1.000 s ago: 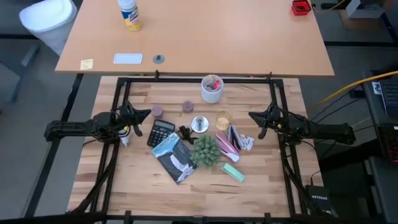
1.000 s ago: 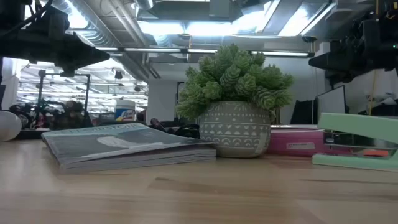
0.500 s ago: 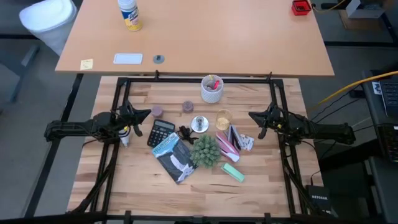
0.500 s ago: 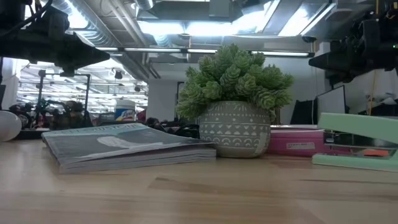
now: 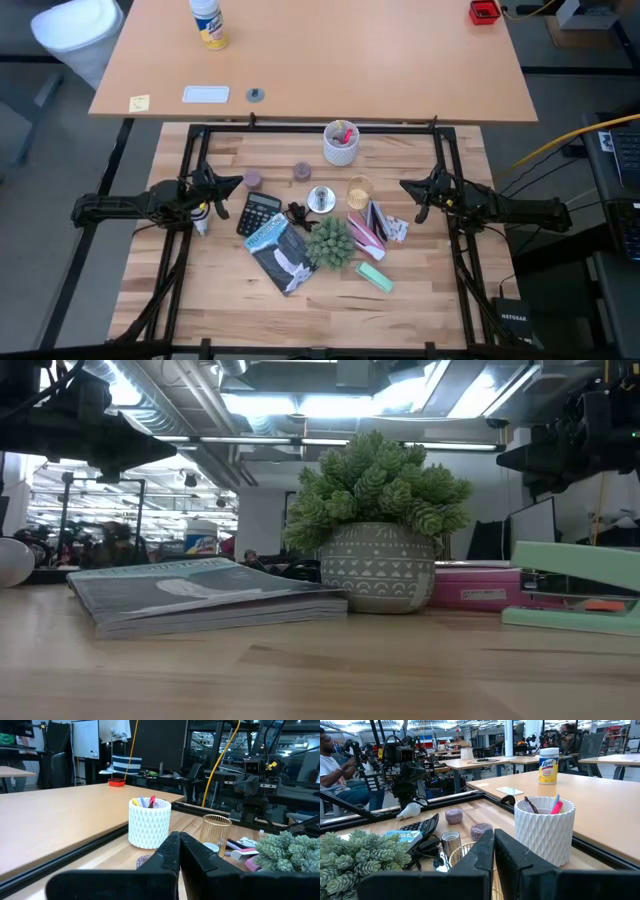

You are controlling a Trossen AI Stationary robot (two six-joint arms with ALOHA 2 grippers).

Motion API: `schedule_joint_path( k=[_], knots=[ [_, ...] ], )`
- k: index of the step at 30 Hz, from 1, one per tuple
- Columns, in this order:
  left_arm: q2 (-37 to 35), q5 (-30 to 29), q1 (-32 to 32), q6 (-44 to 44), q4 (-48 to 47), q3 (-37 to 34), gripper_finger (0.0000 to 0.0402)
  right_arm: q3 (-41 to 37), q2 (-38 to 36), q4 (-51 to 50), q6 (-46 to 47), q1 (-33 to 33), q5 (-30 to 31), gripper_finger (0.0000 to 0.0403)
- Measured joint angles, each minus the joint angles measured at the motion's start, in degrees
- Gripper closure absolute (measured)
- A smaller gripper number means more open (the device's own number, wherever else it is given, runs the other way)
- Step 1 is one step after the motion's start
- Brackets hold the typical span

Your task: Screw lightbulb

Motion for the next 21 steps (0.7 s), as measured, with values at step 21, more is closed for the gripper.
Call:
schedule_joint_path(
  k=[21],
  knots=[
    [0.0, 0.0, 0.0, 5.3, 0.0, 0.0, 0.04, -0.3, 0.0, 9.4, -0.6, 0.0, 0.3, 0.0384]
  ],
)
